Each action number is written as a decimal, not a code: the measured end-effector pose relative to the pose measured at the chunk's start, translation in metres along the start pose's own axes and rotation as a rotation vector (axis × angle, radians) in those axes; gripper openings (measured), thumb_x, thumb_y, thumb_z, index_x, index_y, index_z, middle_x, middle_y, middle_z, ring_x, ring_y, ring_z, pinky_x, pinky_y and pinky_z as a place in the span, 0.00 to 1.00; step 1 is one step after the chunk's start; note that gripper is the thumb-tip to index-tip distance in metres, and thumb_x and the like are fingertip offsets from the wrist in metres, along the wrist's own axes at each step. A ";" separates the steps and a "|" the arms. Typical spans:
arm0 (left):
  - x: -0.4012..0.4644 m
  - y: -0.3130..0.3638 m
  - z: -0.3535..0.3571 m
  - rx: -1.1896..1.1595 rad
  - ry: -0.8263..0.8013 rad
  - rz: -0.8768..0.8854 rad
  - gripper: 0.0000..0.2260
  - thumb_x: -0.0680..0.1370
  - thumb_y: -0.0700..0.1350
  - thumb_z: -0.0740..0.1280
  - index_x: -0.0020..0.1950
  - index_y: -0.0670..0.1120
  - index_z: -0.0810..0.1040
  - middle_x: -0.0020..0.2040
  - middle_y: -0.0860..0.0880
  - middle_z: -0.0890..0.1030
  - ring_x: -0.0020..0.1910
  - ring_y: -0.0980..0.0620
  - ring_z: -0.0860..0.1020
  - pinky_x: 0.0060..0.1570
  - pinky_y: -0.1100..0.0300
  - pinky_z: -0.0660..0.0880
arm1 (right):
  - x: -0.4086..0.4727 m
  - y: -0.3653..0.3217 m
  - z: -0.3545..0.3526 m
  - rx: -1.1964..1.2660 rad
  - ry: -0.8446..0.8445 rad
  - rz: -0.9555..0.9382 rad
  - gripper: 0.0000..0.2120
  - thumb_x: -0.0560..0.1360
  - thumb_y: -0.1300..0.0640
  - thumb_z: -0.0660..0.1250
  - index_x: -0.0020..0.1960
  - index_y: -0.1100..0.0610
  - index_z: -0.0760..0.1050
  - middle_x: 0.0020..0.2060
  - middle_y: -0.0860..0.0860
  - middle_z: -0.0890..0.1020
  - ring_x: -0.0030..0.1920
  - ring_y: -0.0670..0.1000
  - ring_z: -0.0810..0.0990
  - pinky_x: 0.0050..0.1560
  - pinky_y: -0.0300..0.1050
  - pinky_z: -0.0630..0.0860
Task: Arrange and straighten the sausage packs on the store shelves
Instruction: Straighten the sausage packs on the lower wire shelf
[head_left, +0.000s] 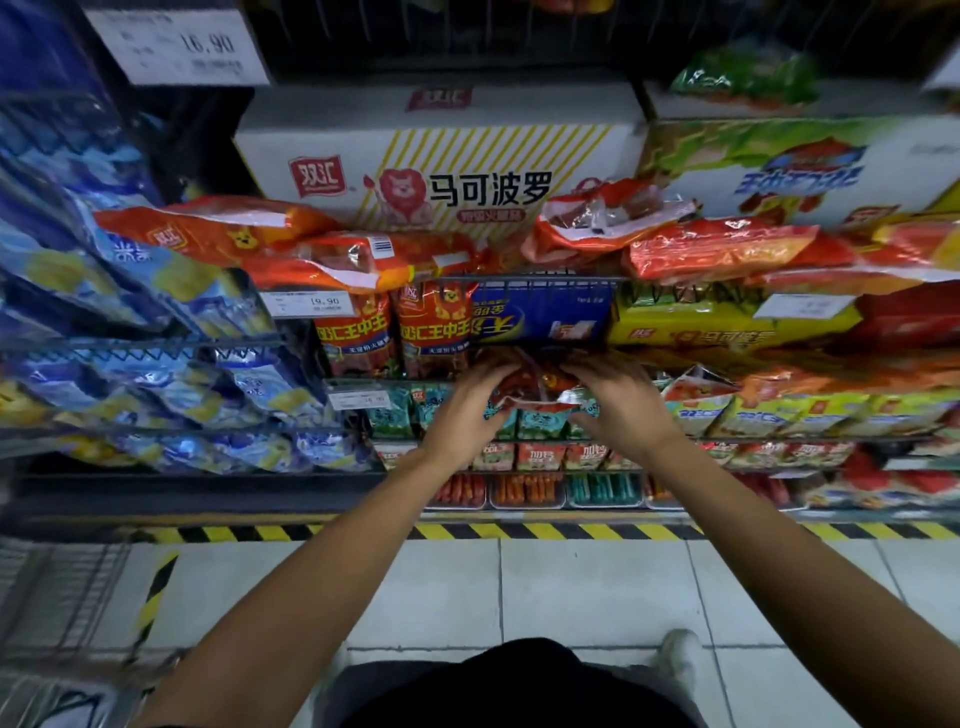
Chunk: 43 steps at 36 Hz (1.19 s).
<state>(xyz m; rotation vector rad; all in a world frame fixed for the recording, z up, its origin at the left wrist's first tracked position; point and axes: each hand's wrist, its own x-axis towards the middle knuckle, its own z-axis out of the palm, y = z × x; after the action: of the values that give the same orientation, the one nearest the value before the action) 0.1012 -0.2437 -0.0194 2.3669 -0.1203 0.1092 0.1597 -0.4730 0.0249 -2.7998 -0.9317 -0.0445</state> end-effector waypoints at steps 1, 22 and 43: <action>0.001 -0.002 0.001 -0.004 0.009 0.003 0.27 0.78 0.41 0.73 0.77 0.50 0.70 0.74 0.49 0.72 0.73 0.49 0.69 0.72 0.51 0.69 | 0.001 0.000 0.001 -0.012 0.015 -0.003 0.34 0.68 0.50 0.80 0.71 0.54 0.74 0.67 0.53 0.79 0.67 0.59 0.74 0.69 0.56 0.70; 0.031 0.014 -0.050 -0.295 0.288 -0.197 0.14 0.80 0.48 0.70 0.63 0.44 0.81 0.59 0.50 0.85 0.56 0.58 0.82 0.61 0.59 0.78 | 0.057 -0.012 -0.039 0.536 0.034 0.220 0.19 0.79 0.42 0.67 0.60 0.55 0.81 0.54 0.48 0.84 0.54 0.50 0.81 0.58 0.50 0.77; 0.027 0.012 -0.021 -0.383 0.287 -0.346 0.23 0.83 0.28 0.56 0.78 0.38 0.62 0.64 0.51 0.74 0.59 0.69 0.74 0.59 0.77 0.68 | 0.103 -0.003 0.012 0.598 -0.399 0.286 0.28 0.82 0.36 0.55 0.65 0.58 0.74 0.58 0.60 0.81 0.57 0.60 0.80 0.64 0.63 0.74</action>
<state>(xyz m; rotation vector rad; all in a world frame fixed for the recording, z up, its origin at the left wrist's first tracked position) 0.1261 -0.2386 0.0069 1.9333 0.3738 0.2346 0.2404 -0.4076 0.0230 -2.3669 -0.4826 0.7275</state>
